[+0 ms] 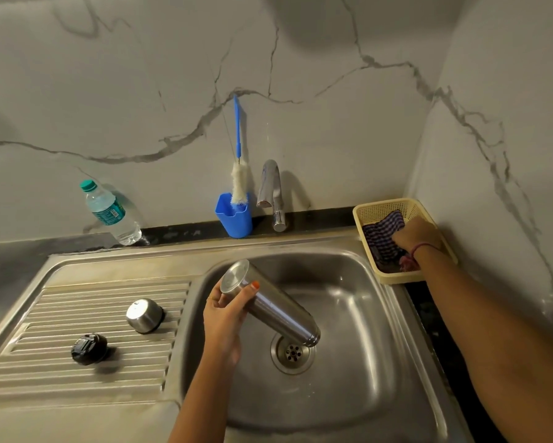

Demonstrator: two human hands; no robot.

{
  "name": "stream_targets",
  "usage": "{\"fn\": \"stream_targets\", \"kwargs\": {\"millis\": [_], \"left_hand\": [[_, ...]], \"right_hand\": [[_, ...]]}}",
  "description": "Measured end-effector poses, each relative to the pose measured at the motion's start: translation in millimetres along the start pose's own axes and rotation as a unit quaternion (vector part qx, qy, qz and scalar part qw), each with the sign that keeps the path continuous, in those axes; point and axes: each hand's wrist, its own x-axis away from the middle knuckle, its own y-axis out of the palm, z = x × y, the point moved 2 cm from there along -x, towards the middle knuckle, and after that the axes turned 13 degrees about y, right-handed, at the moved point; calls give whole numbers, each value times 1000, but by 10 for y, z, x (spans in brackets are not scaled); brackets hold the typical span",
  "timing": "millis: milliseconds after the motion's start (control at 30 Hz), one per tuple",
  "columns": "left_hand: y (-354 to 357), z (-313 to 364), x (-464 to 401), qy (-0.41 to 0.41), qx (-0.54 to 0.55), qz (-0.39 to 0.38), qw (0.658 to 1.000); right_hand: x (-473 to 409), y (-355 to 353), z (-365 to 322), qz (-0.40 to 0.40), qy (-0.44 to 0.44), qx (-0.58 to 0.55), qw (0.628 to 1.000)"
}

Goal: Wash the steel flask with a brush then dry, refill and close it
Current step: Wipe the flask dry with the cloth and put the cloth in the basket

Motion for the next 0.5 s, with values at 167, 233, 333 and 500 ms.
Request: {"fn": "stream_targets", "kwargs": {"millis": [167,233,333,500], "left_hand": [[-29,79,39,11,-1,-12,1000],[-57,111,46,12,-1,-13,1000],[-107,149,38,15,3,-26,1000],[-199,227,26,28,-3,-61,998]], "right_hand": [[-23,-112,-30,-101,51,-212,971],[40,-166,-39,-138,78,-291,944],[112,-268,-37,-146,92,-381,908],[438,-534,-66,-154,106,-551,813]]}}
